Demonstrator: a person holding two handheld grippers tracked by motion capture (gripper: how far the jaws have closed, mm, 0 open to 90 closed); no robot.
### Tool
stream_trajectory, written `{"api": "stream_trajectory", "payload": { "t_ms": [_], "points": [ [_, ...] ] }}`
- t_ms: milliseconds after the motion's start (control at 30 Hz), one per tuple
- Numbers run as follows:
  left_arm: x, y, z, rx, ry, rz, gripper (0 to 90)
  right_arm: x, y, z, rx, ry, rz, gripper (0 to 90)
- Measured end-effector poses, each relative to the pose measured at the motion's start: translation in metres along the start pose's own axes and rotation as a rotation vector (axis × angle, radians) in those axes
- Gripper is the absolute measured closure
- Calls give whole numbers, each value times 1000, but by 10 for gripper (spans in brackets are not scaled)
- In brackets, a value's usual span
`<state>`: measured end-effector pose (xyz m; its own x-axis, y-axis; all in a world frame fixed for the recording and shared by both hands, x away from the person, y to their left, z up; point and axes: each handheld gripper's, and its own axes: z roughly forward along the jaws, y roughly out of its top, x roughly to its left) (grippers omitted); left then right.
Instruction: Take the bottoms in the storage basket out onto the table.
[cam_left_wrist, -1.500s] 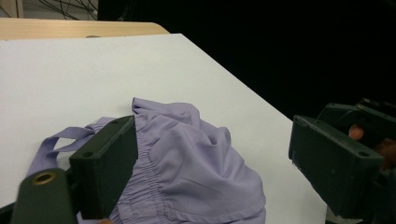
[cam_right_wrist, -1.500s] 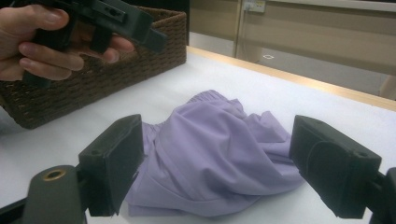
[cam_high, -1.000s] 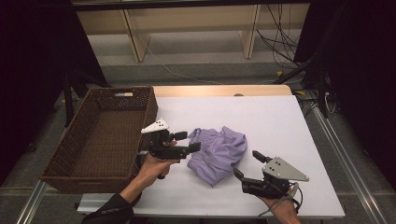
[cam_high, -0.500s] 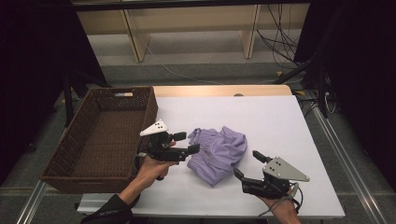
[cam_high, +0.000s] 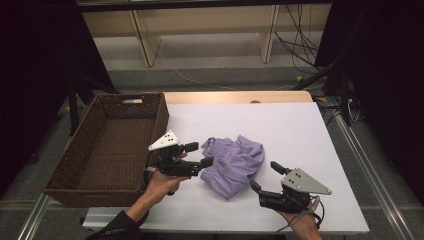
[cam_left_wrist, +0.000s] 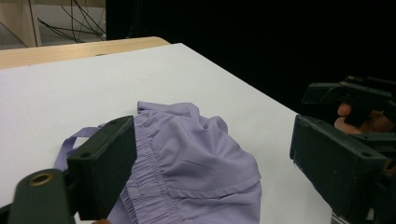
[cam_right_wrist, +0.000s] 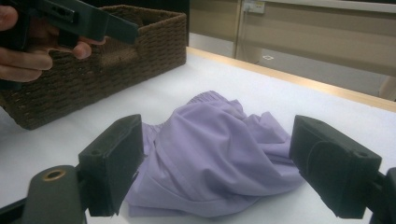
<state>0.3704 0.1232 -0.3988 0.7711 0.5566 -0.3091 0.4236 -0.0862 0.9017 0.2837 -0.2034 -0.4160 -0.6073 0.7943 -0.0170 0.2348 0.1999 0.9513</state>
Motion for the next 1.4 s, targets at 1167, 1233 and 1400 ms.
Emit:
{"api": "stream_trajectory", "payload": {
  "t_ms": [1167,1233,1400],
  "points": [
    [-12,-20,-25,-60,52,55,98,-1,0,-1,-8,0,15,186],
    [-13,-20,-26,-65,53,57,96,-2,0,0,-7,0,15,186],
    [-14,-21,-28,-76,66,78,92,-1,0,0,-8,1,16,186]
  ]
}}
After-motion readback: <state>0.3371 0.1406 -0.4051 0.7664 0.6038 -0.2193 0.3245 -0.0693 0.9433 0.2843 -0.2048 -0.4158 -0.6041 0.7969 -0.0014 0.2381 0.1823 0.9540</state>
